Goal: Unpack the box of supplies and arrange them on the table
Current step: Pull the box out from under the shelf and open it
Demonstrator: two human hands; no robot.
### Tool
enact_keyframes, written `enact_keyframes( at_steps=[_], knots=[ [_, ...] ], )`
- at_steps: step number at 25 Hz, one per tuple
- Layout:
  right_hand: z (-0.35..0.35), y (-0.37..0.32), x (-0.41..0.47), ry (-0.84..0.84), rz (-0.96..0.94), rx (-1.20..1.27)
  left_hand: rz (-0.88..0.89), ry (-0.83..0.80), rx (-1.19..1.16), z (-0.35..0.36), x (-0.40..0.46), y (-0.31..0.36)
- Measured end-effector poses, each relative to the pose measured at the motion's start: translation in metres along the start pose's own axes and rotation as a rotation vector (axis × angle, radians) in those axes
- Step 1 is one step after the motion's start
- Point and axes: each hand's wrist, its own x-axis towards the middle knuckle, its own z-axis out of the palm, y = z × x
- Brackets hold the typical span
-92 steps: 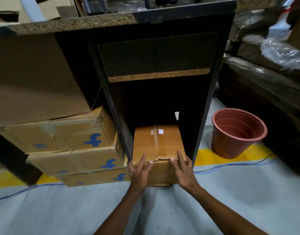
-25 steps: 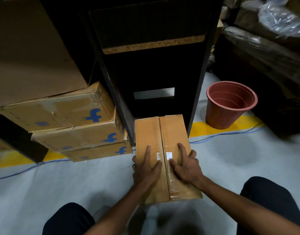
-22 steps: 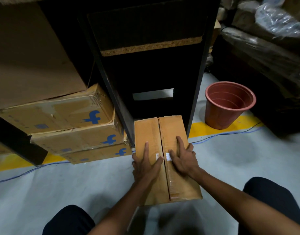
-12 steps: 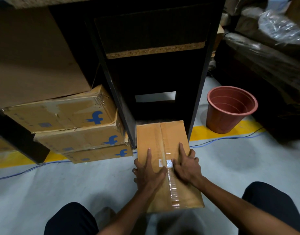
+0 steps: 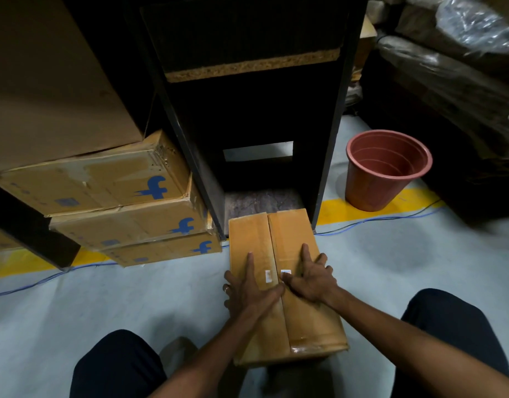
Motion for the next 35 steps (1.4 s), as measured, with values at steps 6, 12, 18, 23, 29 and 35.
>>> enact_keyframes(
  at_steps=[6, 12, 18, 23, 29, 35],
  knots=[
    [-0.001, -0.015, 0.001, 0.104, -0.11, -0.058, 0.285, 0.105, 0.099, -0.011, 0.001, -0.01],
    [-0.002, -0.022, -0.002, 0.168, -0.243, -0.177, 0.533, 0.182, 0.215, -0.027, -0.005, -0.008],
    [0.002, -0.018, -0.006, 0.185, -0.368, -0.242, 0.765, 0.279, 0.476, -0.041, -0.002, -0.016],
    [0.002, -0.019, -0.012, 0.218, -0.52, -0.287, 0.785, 0.341, 0.574, -0.062, -0.003, -0.025],
    [-0.002, -0.023, -0.012, 0.196, -0.538, -0.411, 0.732, 0.353, 0.592, -0.108, -0.009, -0.049],
    [-0.009, -0.028, -0.014, 0.174, -0.557, -0.427, 0.58, 0.273, 0.661, -0.131, 0.0, -0.075]
  ],
)
